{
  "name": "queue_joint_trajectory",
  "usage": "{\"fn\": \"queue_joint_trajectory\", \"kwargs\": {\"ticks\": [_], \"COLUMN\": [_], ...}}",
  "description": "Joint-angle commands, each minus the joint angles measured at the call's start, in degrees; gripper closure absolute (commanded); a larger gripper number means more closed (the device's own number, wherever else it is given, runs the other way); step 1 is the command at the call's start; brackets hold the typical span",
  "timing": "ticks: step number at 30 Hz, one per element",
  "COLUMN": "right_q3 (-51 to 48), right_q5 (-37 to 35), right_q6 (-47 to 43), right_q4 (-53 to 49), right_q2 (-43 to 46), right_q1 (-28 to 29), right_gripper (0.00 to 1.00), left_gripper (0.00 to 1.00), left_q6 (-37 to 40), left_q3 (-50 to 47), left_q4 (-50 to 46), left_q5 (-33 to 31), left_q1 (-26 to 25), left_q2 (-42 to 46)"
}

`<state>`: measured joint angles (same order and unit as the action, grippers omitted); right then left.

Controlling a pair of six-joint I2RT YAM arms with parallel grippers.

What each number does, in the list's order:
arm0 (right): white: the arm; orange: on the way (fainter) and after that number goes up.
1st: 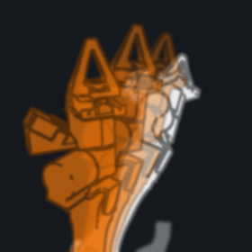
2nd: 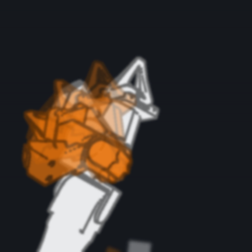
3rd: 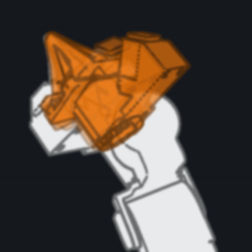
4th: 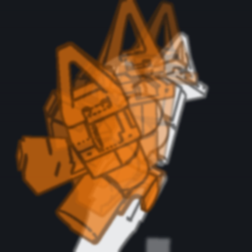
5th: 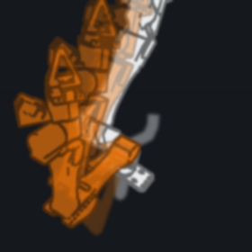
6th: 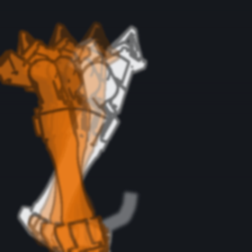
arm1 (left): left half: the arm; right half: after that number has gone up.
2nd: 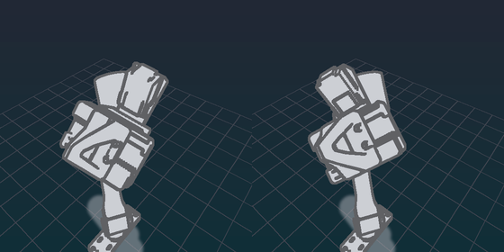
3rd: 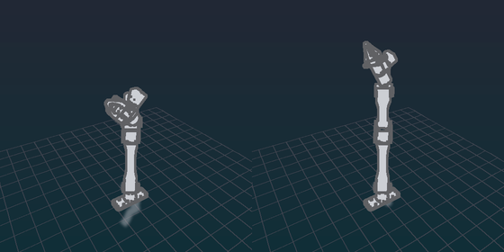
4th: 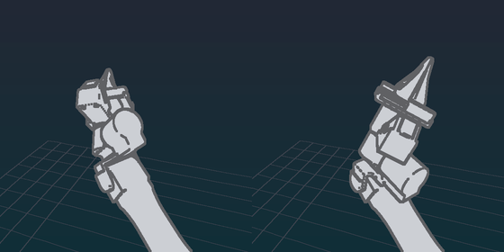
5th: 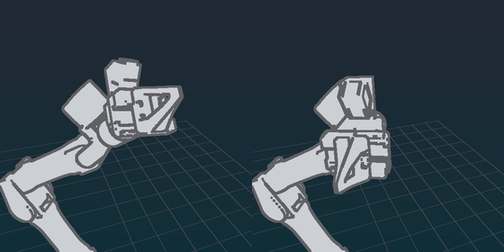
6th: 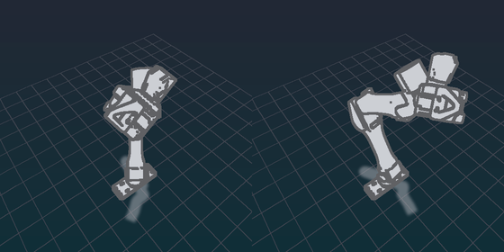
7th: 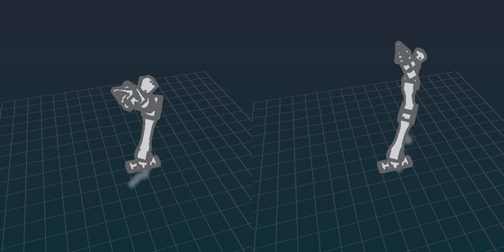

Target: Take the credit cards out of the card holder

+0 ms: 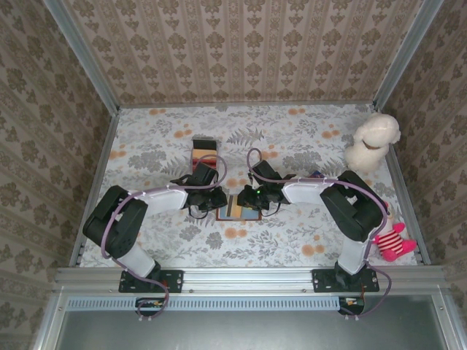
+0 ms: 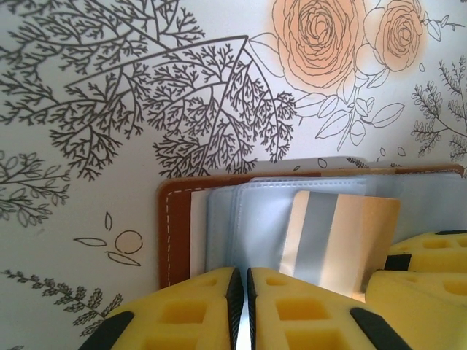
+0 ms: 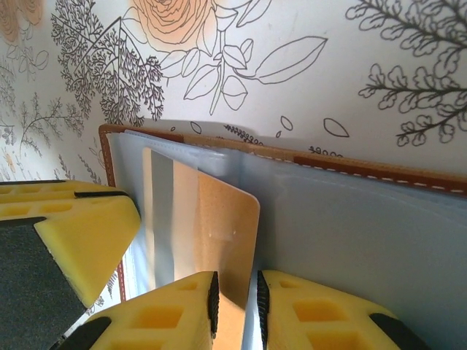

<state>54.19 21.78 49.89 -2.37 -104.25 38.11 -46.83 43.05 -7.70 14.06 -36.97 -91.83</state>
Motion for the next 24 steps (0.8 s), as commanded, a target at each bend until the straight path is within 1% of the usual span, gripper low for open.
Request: {"fn": "queue_joint_trajectory", "kwargs": {"ticks": [1,5,12,15,18,20,24], "right_q3": [-0.1,-0.3,-1.1,-1.9,-3.5,-4.5,-6.5], "right_q5": [0.9,1.7,1.2,0.8,0.3,0.7,1.7], "right_q6": [1.1,1.6,2.0,1.6,0.7,-0.6,-2.2], "right_q4": [0.0,1.1,1.2,0.8,0.7,0.8,0.7], "right_q2": [-2.5,-3.0,-2.1,-0.9,1.1,2.5,6.1], "right_q1": [-0.1,-0.1,-0.6,-1.3,-2.2,-3.2,-5.0], "right_gripper": [0.76,0.77,0.87,0.9,0.97,1.0,1.0], "left_gripper": [0.85,0.86,0.87,0.87,0.87,0.87,0.86], "left_q6": [0.6,0.5,0.6,0.8,1.0,1.1,1.2], "left_q3": [-1.5,-1.8,-1.8,-1.7,-1.6,-1.3,-1.0], "left_q4": [-8.4,-8.2,-8.1,-8.2,-8.3,-8.2,-7.8], "left_q5": [-2.9,-2.9,-3.3,-3.3,-3.2,-3.0,-2.4], "left_q1": [0.4,0.4,0.4,0.4,0.4,0.4,0.4], "left_q2": [-3.0,-3.0,-2.4,-1.8,-1.4,-1.4,-1.5]}}
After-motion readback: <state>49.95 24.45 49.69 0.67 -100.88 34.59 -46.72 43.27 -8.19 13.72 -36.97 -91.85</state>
